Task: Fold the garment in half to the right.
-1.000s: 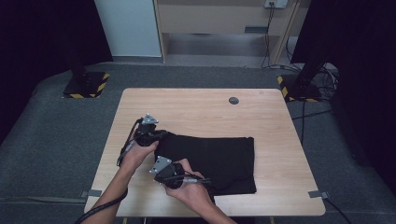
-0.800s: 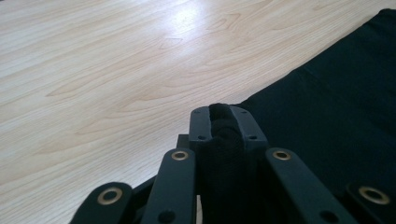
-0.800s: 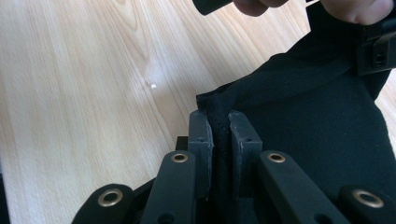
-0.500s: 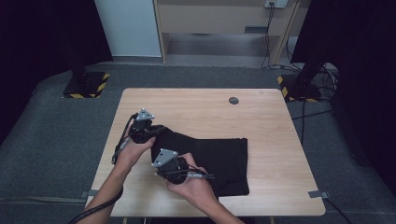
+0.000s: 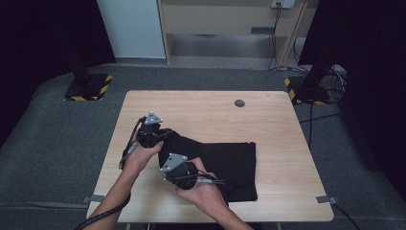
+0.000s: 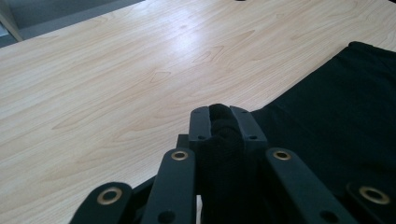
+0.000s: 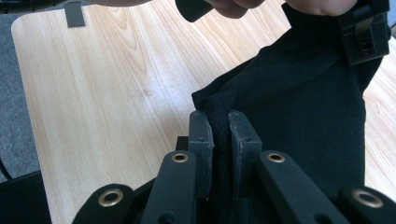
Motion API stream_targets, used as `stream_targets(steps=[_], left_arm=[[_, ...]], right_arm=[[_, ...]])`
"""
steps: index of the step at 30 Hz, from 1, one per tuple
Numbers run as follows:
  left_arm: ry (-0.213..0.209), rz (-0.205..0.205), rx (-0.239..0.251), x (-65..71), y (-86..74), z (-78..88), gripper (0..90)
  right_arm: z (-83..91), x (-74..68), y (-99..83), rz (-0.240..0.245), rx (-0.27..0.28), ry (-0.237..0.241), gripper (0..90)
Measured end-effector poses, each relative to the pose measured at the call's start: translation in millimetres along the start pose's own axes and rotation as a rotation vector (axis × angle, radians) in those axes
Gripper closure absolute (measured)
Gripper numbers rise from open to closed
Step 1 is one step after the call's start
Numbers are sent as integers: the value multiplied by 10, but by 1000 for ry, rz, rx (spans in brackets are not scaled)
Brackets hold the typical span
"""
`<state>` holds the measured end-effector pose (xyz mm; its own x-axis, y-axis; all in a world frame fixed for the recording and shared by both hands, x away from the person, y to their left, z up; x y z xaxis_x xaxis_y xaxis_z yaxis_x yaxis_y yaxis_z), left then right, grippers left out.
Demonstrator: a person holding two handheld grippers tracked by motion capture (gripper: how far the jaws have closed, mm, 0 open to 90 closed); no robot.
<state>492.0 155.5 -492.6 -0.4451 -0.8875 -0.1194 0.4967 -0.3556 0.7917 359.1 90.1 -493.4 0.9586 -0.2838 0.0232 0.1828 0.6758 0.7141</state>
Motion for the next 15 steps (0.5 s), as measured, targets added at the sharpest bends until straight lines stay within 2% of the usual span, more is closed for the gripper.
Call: stream_targets(steps=[9,15], left_arm=[[0,19,-9,-54,-116,9,805],[10,17,6,-78,-63,95,805]], right_arm=[[-104,-69,0,13,-26,4,819],[-84,-96,101,2,-3,9,820]])
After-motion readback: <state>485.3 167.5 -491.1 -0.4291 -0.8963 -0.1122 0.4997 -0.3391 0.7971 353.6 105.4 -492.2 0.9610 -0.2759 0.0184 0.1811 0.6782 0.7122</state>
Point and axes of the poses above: each handheld gripper's, and its own axes: z roughly backward along the jaws, y roughly out of its top, x roughly to its right, the point moved 9 cm from there along -z, roughly forward along the jaws, and after that the axes turned 14 degrees about y, right-handed, at the moved point
